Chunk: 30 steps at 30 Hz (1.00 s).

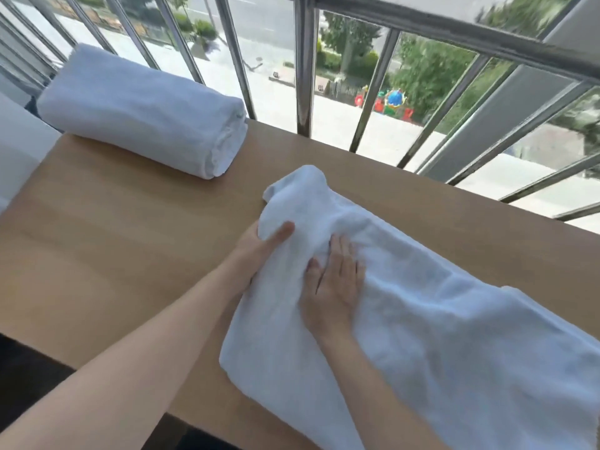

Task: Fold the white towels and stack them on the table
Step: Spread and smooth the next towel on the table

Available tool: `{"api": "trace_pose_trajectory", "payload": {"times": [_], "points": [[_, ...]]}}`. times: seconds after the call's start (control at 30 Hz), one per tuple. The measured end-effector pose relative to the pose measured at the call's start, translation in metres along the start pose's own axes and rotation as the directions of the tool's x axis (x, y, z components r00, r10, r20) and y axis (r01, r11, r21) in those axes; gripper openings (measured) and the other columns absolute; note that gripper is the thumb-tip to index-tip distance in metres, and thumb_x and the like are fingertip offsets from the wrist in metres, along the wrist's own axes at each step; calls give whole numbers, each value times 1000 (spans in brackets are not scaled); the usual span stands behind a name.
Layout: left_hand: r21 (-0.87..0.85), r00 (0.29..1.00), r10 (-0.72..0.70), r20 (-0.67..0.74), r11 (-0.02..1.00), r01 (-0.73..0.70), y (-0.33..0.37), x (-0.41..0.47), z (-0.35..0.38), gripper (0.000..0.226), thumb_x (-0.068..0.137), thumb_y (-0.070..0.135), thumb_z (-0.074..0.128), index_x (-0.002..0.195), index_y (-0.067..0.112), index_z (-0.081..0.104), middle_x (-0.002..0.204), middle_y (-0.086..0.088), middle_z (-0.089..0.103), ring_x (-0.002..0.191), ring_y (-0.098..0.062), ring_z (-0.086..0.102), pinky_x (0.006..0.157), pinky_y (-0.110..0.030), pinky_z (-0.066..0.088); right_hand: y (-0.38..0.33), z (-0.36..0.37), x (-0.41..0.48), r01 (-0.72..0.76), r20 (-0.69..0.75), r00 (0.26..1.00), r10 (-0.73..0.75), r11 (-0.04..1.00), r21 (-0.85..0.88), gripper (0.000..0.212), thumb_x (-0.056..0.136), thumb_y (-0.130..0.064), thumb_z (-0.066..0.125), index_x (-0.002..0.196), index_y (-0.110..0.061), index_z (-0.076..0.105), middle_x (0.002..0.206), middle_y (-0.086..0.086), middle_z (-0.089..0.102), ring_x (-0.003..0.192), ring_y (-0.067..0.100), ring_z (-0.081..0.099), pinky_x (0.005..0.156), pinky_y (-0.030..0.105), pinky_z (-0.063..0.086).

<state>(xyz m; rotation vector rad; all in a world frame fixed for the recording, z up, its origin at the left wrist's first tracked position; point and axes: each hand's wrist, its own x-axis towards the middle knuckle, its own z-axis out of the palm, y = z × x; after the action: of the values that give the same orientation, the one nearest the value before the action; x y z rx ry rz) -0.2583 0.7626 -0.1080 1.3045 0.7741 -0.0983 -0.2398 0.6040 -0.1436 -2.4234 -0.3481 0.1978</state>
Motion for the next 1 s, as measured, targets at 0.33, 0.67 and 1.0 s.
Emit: {"api": "trace_pose_trajectory", "payload": {"times": [0.33, 0.67, 1.0], "points": [[-77, 808, -282, 516, 925, 372, 15, 29, -22, 54, 85, 51, 77, 129, 22, 67, 132, -14, 66, 119, -32, 65, 86, -40, 58, 2, -3, 1, -25, 36, 999, 26, 999, -29, 68, 100, -48, 16, 159, -15, 22, 165, -5, 23, 153, 6, 11, 125, 33, 1], [-11, 952, -81, 294, 996, 88, 14, -7, -79, 90, 58, 46, 96, 128, 34, 41, 123, 11, 67, 110, -9, 69, 88, -34, 59, -5, 0, -13, -100, 189, 963, 191, 908, -406, 59, 97, -56, 1, 154, -44, -11, 165, -19, -10, 152, 4, -11, 121, 31, -15], [-112, 797, -170, 580, 952, 285, 21, 1, -81, 55, 92, 38, 73, 138, 12, 58, 134, -11, 65, 124, -30, 62, 108, -48, 46, -31, 16, -28, -343, 129, 902, 411, 867, -361, 53, 105, -46, 10, 155, -46, -9, 163, -17, -19, 151, 10, -20, 121, 43, -18]]}}
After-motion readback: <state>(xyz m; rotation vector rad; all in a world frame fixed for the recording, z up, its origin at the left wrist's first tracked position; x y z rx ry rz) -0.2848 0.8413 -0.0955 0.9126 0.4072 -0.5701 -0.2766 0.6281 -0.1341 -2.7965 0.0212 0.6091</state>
